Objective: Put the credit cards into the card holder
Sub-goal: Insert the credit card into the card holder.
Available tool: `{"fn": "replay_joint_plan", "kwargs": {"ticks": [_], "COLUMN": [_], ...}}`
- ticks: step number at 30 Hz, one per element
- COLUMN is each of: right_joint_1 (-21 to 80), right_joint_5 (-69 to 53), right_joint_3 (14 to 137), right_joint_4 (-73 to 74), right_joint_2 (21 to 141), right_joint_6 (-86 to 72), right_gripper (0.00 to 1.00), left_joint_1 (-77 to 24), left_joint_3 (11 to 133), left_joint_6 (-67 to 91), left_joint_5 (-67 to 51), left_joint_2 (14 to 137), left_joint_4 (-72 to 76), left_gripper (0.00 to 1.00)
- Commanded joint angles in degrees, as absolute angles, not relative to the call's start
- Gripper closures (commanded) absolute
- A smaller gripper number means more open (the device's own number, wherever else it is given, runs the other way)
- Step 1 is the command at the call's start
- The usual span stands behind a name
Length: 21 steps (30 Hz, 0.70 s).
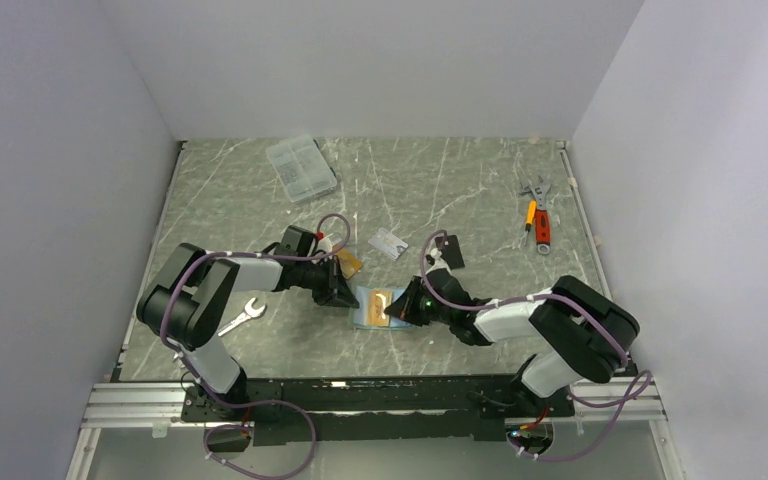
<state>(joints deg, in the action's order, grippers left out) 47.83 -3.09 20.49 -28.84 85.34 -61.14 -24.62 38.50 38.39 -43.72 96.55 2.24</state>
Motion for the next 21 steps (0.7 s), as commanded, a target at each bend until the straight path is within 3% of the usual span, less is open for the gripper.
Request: {"fn": "replay_joint_plan", "kwargs": {"ticks": [1,13,17,21], "right_joint_1": [47.84,47.64,47.64,47.66], "right_joint_5": [-7.79,-7.54,-4.28,-2.5], "right_joint_3": [20.59,24.77,24.57,25.17], "right_joint_4": [-23.84,-18.47,-13.66,-9.81], "right_joint_2": [90.11,90.77,85.74,82.45], "right_joint_6": [-56.38,-53.75,-52.99,-51.77], "right_gripper": [1.0,0.99,0.79,0.7], "left_joint_1": [-24.93,-25.13,-25.1,-25.13], "left_joint_3": [40.43,41.06,41.13,41.13], "left_joint_6": [38.14,37.64,37.26,37.36], "left_joint_5": [-45.62,-45.7,-45.7,-45.79], "left_joint_2": [95.89,96.33,96.24,96.26], "left_joint_4": [2.97,2.26,1.92,2.04], "left_gripper": [1.0,1.0,1.0,1.0]}}
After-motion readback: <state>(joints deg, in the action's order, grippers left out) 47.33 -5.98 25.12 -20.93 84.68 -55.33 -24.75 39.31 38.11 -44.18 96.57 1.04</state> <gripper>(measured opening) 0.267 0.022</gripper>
